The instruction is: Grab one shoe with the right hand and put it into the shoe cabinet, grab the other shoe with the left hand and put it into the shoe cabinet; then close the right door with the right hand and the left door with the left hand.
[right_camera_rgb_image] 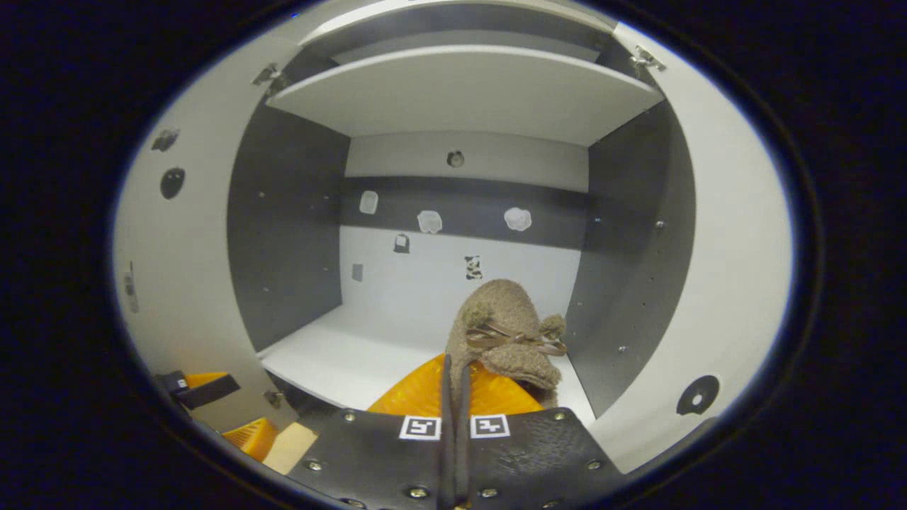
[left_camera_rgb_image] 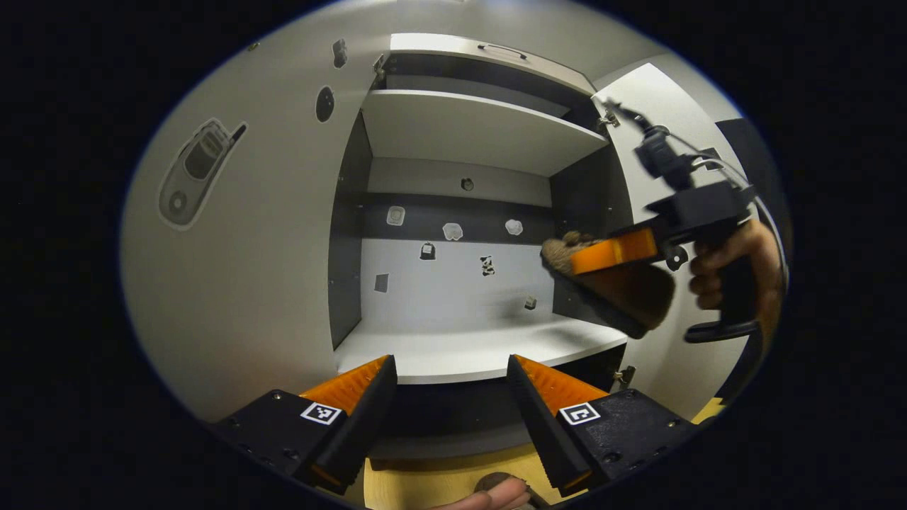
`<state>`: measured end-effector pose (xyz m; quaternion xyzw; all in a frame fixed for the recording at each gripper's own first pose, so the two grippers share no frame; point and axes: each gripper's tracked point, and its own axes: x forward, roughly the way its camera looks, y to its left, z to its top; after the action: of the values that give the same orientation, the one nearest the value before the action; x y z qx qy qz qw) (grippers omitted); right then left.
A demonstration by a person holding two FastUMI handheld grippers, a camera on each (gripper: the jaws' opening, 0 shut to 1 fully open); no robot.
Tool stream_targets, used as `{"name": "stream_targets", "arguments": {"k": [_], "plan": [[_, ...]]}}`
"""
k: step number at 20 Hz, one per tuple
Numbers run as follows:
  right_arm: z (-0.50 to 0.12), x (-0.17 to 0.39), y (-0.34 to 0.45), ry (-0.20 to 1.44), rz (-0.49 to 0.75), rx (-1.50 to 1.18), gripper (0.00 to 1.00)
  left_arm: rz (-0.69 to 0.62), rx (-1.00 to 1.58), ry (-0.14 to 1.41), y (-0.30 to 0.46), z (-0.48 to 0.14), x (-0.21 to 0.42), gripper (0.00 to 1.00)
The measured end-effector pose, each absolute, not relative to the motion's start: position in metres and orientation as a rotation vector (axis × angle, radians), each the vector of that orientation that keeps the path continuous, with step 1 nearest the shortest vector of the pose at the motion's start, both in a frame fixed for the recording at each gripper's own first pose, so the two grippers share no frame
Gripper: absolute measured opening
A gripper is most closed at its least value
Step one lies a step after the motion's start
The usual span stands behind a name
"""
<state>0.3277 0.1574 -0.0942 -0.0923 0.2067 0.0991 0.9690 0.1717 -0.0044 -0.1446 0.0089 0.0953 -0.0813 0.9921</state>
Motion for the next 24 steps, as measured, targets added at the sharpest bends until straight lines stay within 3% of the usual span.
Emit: {"name": "stream_targets", "arguments": {"k": [5,13,15,16,21,22,23,24], "plan": [[-0.138,0.373,0.143,0.494,0.132,-0.269,0.01,-0.152,0.028,0.19,0.003,-0.145,0.174,0.94],[-0.142,0.426,0.126,0.466,0.106,-0.444,0.01,-0.155,0.009,0.226,0.0,-0.154,0.178,0.95],[-0.146,0.435,0.119,0.463,0.087,-0.469,0.01,-0.153,0.0,0.241,-0.001,-0.158,0.178,0.95],[-0.15,0.435,0.122,0.47,0.104,-0.469,0.07,-0.15,0.001,0.246,-0.001,-0.159,0.178,0.95],[-0.159,0.429,0.129,0.5,0.136,-0.404,0.07,-0.157,-0.006,0.254,-0.006,-0.16,0.176,0.95],[-0.162,0.425,0.132,0.52,0.152,-0.385,0.23,-0.159,-0.007,0.252,-0.007,-0.159,0.174,0.95],[-0.162,0.418,0.136,0.528,0.167,-0.344,0.24,-0.159,-0.009,0.248,-0.007,-0.158,0.173,0.95],[-0.164,0.416,0.144,0.53,0.194,-0.292,0.36,-0.159,-0.011,0.245,-0.008,-0.156,0.173,0.95]]}}
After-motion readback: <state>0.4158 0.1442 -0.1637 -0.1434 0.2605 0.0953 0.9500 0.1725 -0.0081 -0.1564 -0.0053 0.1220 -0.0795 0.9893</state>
